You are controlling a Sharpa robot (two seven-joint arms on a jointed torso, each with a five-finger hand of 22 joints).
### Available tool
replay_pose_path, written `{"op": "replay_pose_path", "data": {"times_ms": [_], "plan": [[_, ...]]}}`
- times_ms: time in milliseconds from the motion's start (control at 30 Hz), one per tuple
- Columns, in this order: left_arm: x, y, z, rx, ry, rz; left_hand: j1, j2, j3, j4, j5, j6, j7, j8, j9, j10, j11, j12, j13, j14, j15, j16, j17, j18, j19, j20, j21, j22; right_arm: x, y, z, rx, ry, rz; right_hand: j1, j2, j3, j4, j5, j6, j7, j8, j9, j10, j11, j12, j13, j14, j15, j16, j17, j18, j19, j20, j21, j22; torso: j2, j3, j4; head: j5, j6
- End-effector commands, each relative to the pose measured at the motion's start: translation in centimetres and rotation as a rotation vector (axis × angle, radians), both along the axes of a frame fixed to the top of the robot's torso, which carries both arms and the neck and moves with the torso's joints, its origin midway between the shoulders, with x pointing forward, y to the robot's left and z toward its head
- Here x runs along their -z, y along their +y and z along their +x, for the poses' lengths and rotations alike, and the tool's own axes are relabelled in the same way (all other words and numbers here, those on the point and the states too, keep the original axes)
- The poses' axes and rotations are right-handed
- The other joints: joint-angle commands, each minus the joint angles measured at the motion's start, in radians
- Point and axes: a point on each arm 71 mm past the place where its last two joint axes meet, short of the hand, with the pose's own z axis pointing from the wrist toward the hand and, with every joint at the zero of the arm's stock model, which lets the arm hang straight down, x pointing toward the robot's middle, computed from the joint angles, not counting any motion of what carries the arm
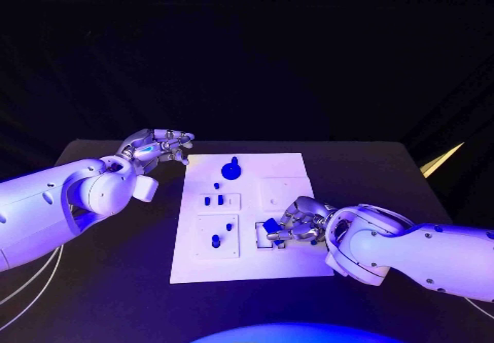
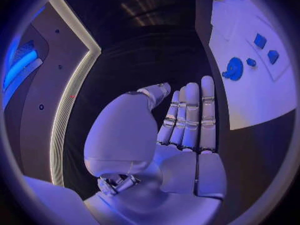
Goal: Assemble the parts on the task board
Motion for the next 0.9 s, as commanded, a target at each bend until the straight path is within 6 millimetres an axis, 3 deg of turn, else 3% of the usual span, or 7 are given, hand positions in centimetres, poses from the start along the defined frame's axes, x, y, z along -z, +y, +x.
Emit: {"op": "replay_pose_path", "data": {"times_ms": [33,400,900], "plan": [[-0.1,-0.3,0.0,0.007,-0.001,-0.004,-0.012,0.015,-0.003,0.002,-0.005,-0.021,0.002,0.006,-0.008,-0.003,0.004,-0.006,-0.011,0.007,0.003,-0.015,-0.01,0.006,0.021,0.004,-0.012,-0.011,0.1,0.5,0.1,-0.011,-0.003,-0.005,0.015,0.057,-0.029,-0.001,0.0,0.018,-0.01,0.033,0.054,0.051,-0.022,-0.013,0.012,0.094,-0.009,0.015,0.209,-0.024,0.087,-0.017,0.027,0.245,0.001,0.0012,-0.0007,0.002,0.0],[-0.1,-0.3,0.0,0.008,0.0,-0.005,-0.012,0.015,-0.003,0.002,-0.005,-0.021,0.002,0.006,-0.008,-0.003,0.004,-0.006,-0.011,0.007,0.003,-0.015,-0.01,0.006,0.021,0.004,-0.012,-0.011,0.3,1.7,0.4,-0.041,-0.005,-0.011,0.008,0.059,-0.036,-0.002,0.0,0.026,-0.013,0.037,0.059,0.056,-0.023,-0.005,0.02,0.094,-0.011,0.015,0.209,-0.023,0.087,-0.018,0.025,0.245,0.001,0.0015,-0.0001,0.006,-0.003],[-0.1,-0.3,0.0,0.008,0.001,-0.005,-0.012,0.015,-0.003,0.002,-0.005,-0.021,0.002,0.006,-0.008,-0.003,0.004,-0.006,-0.011,0.007,0.003,-0.015,-0.01,0.006,0.021,0.004,-0.012,-0.011,0.6,1.6,0.7,-0.039,-0.002,-0.036,-0.018,0.066,-0.056,0.0,0.0,0.032,-0.016,0.041,0.069,0.057,-0.026,-0.008,0.022,0.094,-0.013,0.015,0.209,-0.023,0.087,-0.02,0.025,0.245,0.001,0.0015,-0.0015,0.01,-0.006]]}}
